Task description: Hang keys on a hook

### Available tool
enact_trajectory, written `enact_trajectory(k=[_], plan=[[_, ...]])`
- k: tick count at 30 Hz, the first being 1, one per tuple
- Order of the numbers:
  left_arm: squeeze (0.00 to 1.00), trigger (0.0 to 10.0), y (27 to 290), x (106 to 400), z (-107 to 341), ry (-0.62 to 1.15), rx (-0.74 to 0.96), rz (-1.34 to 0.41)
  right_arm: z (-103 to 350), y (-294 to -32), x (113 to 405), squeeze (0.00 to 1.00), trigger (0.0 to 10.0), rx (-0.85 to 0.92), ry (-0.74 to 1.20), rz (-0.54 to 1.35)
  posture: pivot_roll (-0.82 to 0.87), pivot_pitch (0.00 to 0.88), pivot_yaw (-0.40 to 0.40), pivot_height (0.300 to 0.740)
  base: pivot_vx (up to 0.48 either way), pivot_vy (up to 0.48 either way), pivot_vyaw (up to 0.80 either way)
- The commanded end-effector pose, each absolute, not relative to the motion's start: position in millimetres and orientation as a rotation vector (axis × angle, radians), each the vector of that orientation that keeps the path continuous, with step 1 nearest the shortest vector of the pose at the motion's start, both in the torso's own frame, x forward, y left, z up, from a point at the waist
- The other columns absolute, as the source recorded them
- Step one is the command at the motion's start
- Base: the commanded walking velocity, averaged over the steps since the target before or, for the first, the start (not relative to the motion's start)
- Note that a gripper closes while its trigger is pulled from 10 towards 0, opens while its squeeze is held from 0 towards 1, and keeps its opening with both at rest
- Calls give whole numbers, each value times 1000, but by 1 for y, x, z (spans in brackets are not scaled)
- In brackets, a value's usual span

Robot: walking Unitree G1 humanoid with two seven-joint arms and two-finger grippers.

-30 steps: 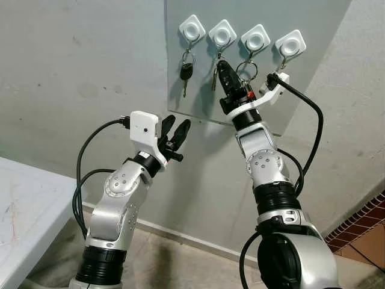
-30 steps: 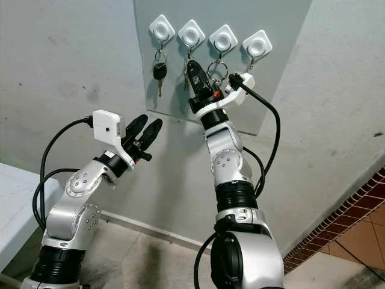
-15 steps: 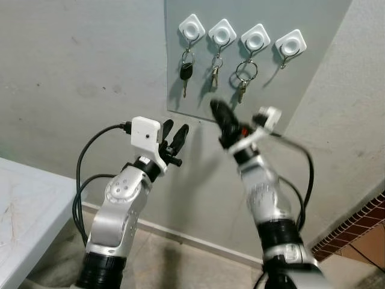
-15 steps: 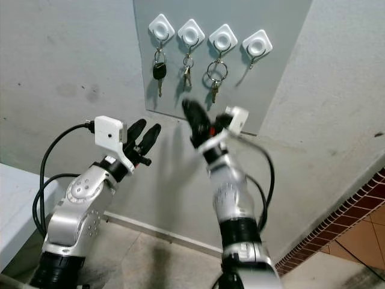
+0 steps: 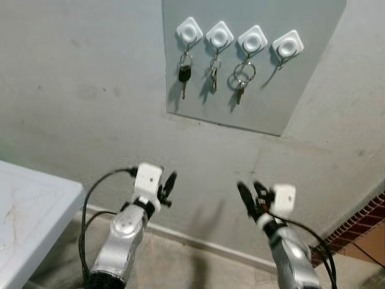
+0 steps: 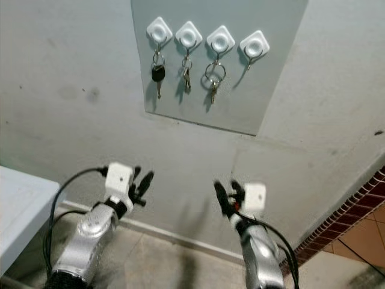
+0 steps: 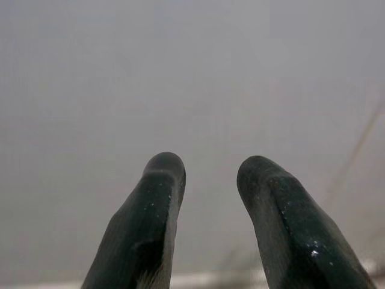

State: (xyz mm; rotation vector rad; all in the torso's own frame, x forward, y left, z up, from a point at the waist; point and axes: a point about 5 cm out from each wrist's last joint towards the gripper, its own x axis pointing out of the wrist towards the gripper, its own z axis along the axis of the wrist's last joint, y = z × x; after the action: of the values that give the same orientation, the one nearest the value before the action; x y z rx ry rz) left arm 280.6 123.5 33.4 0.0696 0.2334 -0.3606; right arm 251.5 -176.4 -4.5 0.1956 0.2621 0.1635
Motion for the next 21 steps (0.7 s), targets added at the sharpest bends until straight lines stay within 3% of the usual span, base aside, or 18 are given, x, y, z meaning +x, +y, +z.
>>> enact_trajectory(k=[1, 6, 10, 11, 12, 13, 21], plan=[[0, 10000, 125, 277, 19, 287, 67, -364, -16, -182, 243, 1000, 10000, 180, 312, 125, 58, 0, 16, 736, 0, 0, 0], [0, 10000, 132, 263, -14, 443, -15, -342, -45, -189, 214, 1000, 10000, 164, 478, 59, 61, 0, 20, 736, 0, 0, 0], [0, 10000, 141, 247, -37, 583, 17, -302, -64, -189, 191, 1000, 10000, 153, 607, 33, 48, 0, 37, 736, 0, 0, 0], [0, 10000, 142, 245, -40, 605, 34, -293, -72, -190, 181, 149, 10000, 144, 668, 7, 47, 0, 40, 736, 0, 0, 0], [0, 10000, 142, 245, -40, 605, 34, -293, -72, -190, 181, 149, 10000, 144, 668, 7, 47, 0, 40, 736, 0, 0, 0], [0, 10000, 142, 244, -41, 613, 37, -293, -75, -191, 177, 0, 10000, 143, 696, -4, 49, 0, 41, 736, 0, 0, 0], [0, 10000, 166, 207, -70, 815, 96, -191, -98, -196, 129, 0, 10000, 122, 894, -89, 11, 0, 51, 736, 0, 0, 0]])
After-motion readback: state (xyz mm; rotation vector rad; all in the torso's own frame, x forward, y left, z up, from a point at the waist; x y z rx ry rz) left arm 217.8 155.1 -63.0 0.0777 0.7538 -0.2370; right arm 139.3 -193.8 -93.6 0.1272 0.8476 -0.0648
